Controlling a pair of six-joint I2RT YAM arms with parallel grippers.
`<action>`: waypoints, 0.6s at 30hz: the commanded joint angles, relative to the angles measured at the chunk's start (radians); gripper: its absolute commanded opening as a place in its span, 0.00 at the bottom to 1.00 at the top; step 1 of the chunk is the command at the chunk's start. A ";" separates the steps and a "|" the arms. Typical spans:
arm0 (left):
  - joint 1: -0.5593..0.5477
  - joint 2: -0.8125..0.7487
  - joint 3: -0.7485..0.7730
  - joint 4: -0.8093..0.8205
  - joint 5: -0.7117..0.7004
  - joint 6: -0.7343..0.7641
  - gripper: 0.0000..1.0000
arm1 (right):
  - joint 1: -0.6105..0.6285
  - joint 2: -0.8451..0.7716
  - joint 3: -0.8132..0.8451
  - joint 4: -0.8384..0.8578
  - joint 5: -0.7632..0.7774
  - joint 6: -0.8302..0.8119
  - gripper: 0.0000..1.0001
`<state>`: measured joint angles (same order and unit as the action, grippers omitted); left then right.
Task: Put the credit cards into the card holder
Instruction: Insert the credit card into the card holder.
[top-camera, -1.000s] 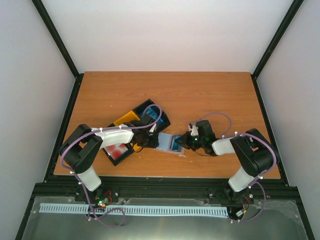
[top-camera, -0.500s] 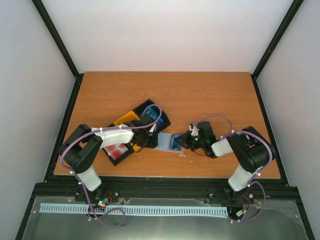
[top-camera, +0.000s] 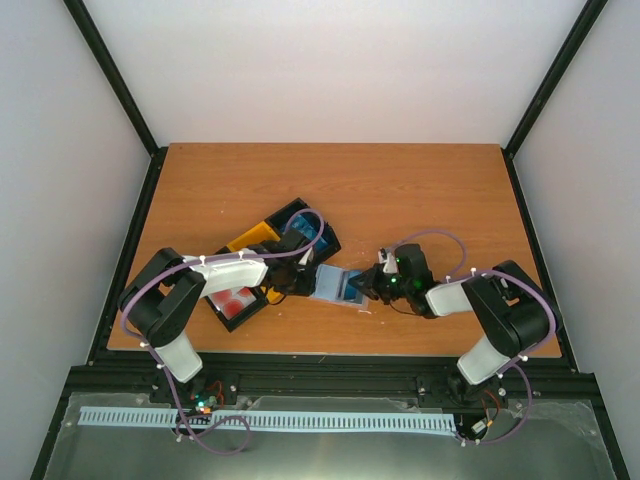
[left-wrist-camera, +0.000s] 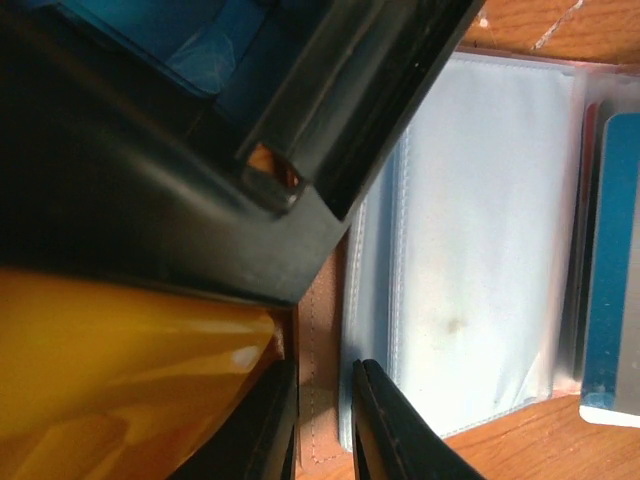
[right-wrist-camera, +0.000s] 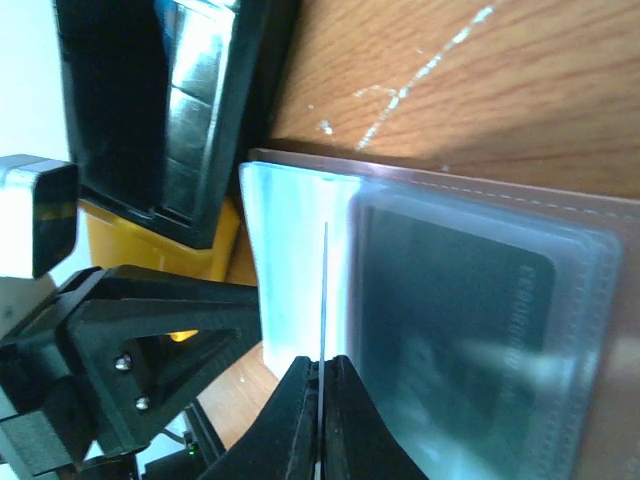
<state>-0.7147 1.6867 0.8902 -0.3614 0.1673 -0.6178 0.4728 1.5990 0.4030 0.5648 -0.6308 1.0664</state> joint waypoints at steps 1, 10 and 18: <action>-0.003 0.037 0.004 -0.019 -0.034 0.012 0.17 | 0.006 -0.004 0.025 -0.087 0.033 -0.064 0.03; -0.002 0.043 0.009 -0.015 -0.017 0.013 0.16 | 0.007 0.104 0.063 0.001 -0.025 -0.046 0.03; -0.002 0.044 0.009 -0.010 -0.002 0.018 0.16 | 0.030 0.126 0.085 -0.035 0.007 -0.069 0.03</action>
<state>-0.7155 1.6905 0.8932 -0.3607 0.1688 -0.6167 0.4793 1.7004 0.4694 0.5514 -0.6434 1.0203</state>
